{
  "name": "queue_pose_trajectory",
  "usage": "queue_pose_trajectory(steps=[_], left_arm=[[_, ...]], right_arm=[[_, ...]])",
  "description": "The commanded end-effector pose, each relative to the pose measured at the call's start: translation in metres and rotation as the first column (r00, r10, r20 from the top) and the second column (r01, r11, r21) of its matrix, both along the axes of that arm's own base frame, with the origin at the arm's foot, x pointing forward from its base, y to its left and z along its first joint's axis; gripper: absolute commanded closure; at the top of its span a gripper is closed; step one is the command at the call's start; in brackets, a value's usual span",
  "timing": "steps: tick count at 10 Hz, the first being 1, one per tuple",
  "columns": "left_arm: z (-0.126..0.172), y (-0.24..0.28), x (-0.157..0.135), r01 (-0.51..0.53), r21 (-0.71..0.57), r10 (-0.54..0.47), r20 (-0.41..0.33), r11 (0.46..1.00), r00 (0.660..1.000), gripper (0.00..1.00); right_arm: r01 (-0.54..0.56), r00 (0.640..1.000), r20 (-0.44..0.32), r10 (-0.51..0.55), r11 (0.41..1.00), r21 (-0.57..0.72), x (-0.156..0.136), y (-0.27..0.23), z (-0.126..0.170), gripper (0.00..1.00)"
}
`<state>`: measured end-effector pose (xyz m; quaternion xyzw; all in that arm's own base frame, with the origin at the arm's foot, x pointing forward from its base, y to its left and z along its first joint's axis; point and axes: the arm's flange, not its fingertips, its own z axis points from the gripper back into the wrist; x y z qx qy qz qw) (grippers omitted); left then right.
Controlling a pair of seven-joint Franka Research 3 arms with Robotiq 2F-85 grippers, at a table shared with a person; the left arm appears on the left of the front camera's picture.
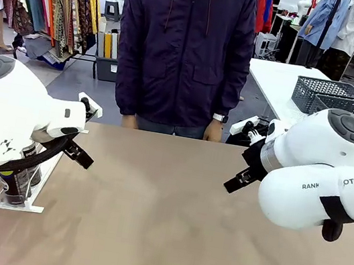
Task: Retrieve and store the cans from the dispenser.
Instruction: Pick up one can from the Automatic Can Dispenser and place it in the middle of the table.
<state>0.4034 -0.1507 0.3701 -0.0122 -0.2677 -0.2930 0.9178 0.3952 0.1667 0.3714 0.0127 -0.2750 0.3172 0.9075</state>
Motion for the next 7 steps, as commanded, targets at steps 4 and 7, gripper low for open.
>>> queue_pose_trajectory(steps=[4,7], left_arm=[[0.004,0.001,-0.004,0.051,-0.028,-0.053,-0.077,0.998,0.996,0.0],[0.06,0.011,-0.025,-0.16,-0.27,0.04,-0.404,0.95,0.914,0.0]], right_arm=[[-0.031,0.991,-0.131,0.041,0.997,0.076,0.0,-0.001,0.004,0.0],[0.151,0.865,-0.495,0.083,0.897,0.415,-0.012,-0.025,0.053,0.0]])
